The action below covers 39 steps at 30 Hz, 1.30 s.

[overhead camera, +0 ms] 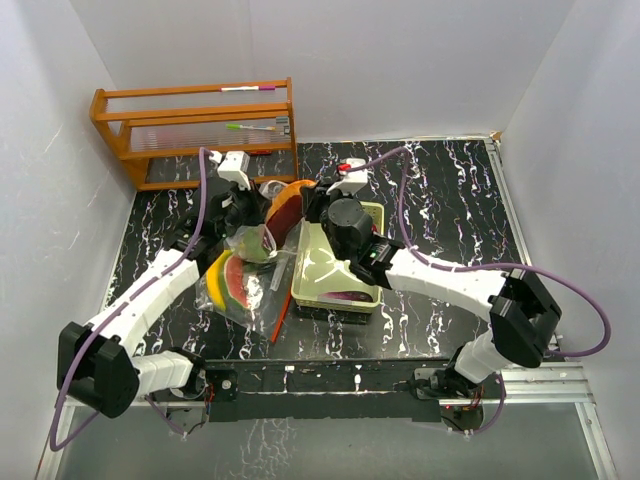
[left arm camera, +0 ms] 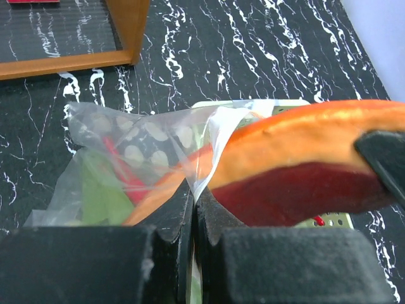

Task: Place the food in the zip-top bag and seal the zipper
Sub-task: Place the fake food in the zipper food storage bag.

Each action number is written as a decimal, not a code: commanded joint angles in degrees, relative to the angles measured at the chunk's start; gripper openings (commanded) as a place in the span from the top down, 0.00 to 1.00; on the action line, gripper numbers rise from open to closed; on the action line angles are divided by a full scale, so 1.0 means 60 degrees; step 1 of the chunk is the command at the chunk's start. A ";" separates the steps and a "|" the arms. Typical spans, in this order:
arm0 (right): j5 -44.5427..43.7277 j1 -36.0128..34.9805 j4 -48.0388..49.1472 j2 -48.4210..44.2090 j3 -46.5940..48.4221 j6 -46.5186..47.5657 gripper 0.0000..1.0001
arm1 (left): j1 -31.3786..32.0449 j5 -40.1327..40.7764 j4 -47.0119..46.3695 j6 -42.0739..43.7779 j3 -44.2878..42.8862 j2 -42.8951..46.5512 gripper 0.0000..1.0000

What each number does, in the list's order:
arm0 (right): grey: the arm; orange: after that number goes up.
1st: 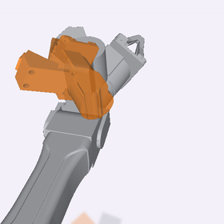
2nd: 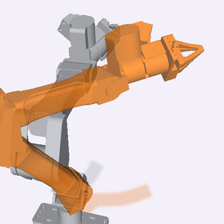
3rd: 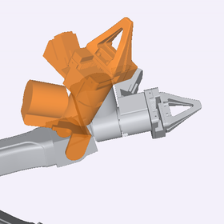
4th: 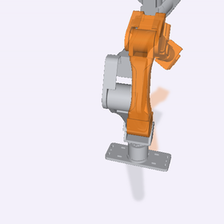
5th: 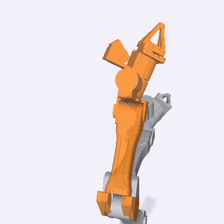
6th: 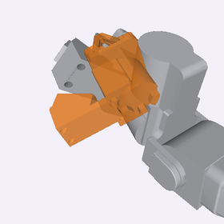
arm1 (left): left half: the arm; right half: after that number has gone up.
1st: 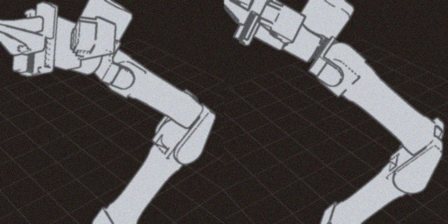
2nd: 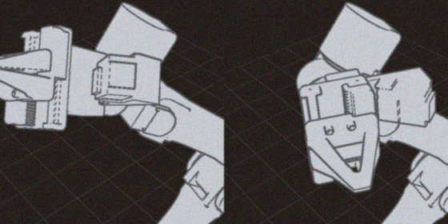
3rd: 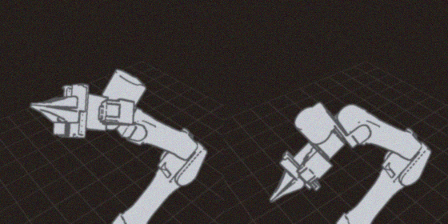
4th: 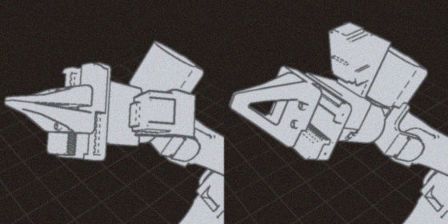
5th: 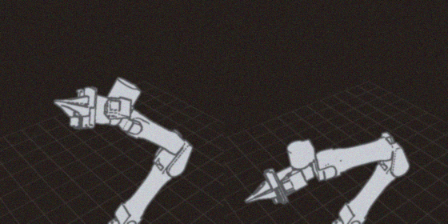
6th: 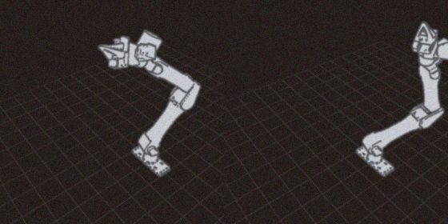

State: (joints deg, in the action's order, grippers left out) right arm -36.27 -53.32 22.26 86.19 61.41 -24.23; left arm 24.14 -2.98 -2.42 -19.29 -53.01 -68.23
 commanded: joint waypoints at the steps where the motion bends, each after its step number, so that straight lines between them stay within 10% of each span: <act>1: 0.1140 -0.0231 -0.1245 -0.0200 0.1011 -0.0477 0.92 | 0.0034 -0.0191 -0.0890 0.0051 -0.0587 -0.0366 1.00; 10: 0.0229 0.0171 -0.1595 -0.0606 0.1304 -0.0850 0.92 | 0.0044 -0.0723 -0.1597 -0.0148 -0.0381 -0.0658 1.00; 28: 0.3903 0.2215 -0.1901 -0.0728 0.0993 -0.3520 0.92 | 0.0036 -0.0836 -0.1694 0.0474 -0.0325 -0.0649 1.00; 39: 0.1782 0.2274 -0.1713 -0.0869 0.0693 -0.4553 0.92 | 0.0044 -0.1177 -0.2142 0.0200 -0.0028 -0.0732 1.00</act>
State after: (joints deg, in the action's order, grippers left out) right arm -19.64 -40.03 8.29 83.11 64.73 -48.10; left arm 24.14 -8.19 -11.05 -17.54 -53.39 -73.19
